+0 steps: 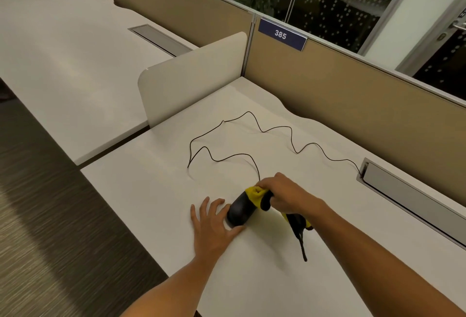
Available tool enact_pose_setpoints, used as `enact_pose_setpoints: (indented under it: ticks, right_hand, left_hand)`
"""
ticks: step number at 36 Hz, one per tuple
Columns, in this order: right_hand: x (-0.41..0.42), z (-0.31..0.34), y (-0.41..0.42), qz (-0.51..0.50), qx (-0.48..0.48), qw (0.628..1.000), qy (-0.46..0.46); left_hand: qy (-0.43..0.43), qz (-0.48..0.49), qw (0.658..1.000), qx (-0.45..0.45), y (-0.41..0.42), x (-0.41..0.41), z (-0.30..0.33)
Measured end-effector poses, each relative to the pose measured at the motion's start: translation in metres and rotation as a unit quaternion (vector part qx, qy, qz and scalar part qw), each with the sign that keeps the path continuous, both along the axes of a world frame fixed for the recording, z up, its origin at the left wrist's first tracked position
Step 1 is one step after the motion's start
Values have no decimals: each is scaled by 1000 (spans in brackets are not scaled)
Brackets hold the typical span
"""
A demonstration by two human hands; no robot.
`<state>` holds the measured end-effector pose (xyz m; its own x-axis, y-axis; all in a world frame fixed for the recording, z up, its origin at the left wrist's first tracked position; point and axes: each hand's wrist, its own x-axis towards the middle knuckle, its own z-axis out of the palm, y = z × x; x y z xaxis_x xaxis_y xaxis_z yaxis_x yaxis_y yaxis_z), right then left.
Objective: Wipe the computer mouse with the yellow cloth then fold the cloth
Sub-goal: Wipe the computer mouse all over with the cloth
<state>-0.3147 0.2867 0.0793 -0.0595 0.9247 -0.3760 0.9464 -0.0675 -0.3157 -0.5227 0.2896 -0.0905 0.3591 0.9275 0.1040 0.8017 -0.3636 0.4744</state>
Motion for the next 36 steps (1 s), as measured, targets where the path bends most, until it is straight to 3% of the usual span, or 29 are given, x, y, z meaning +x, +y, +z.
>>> enact_pose_setpoints:
  ticks: [9,15,30,36]
  right_hand:
    - [-24,-7,18,41,-57,996,-61]
    - [-21,-23,23,17,-52,996,-76]
    - [-3,-53,10,-30,-5,990,-140]
    - [-4,-56,5,-124,55,975,-176]
  left_hand:
    - [-6,2,1000,6,-1,0,3]
    - [-4,2,1000,1,0,1,3]
    - [7,0,1000,5,0,0,2]
    - [8,0,1000,4,1,0,1]
